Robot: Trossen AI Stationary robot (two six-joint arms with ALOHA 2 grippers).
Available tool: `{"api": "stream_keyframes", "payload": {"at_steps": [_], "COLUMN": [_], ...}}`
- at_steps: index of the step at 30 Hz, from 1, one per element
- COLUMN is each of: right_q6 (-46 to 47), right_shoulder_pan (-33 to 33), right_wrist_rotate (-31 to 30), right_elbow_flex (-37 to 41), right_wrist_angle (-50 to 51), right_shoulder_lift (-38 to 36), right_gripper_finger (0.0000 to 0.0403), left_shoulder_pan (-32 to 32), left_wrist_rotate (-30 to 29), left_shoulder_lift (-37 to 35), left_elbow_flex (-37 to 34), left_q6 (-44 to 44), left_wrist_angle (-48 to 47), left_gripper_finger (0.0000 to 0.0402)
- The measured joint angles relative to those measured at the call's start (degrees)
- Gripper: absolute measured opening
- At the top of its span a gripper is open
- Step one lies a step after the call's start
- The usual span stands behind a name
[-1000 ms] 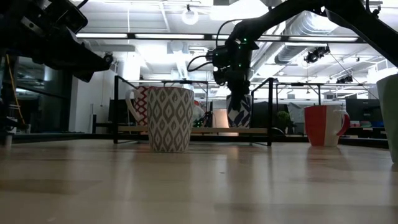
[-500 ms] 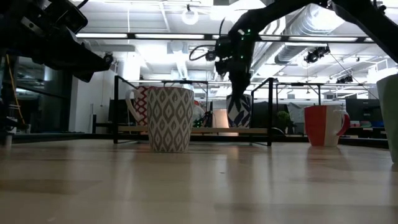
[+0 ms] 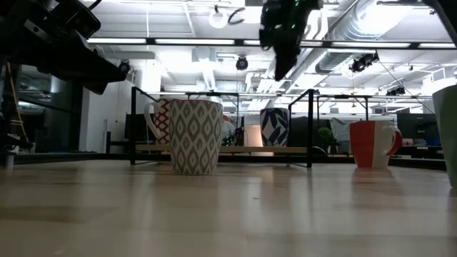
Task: Place coffee mugs
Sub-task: Put the gray patterned mug on the shelf
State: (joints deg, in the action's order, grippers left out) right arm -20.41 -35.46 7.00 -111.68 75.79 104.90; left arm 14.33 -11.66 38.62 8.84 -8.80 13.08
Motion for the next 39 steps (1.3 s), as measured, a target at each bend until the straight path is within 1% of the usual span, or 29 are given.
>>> {"api": "stream_keyframes", "payload": {"at_steps": [5,8,14,19,23,27,35,39], "right_q6": [1.4,3.9,3.5,3.8,3.1,2.4,2.4,3.9], "right_shoulder_pan": [4.5,9.7,22.4,28.0,29.9,30.3,30.3,30.4], "right_wrist_rotate": [1.2,2.1,3.0,2.6,0.6,-2.3,-1.4,0.8], "right_elbow_flex": [0.0,0.0,0.0,0.0,0.1,0.1,0.1,0.1], "right_wrist_angle": [8.7,9.1,0.8,-4.4,-10.5,-13.2,-21.3,-21.1], "right_shoulder_lift": [-3.2,-3.0,1.1,6.3,11.2,14.0,14.8,14.8], "right_gripper_finger": [0.0104,0.0099,0.0091,0.0091,0.0095,0.0097,0.0097,0.0097], "left_shoulder_pan": [0.0,0.0,0.0,0.0,0.0,0.0,0.0,0.0], "left_wrist_rotate": [0.0,0.0,0.0,0.0,0.0,0.0,0.0,0.0], "left_shoulder_lift": [0.0,0.0,0.0,0.0,0.0,0.0,0.0,0.0], "left_elbow_flex": [0.0,0.0,0.0,0.0,0.0,0.0,0.0,0.0], "left_q6": [0.0,0.0,0.0,0.0,0.0,0.0,1.0,0.8], "left_wrist_angle": [0.0,0.0,0.0,0.0,0.0,0.0,0.0,0.0], "left_gripper_finger": [0.0049,0.0049,0.0049,0.0049,0.0049,0.0049,0.0049,0.0049]}}
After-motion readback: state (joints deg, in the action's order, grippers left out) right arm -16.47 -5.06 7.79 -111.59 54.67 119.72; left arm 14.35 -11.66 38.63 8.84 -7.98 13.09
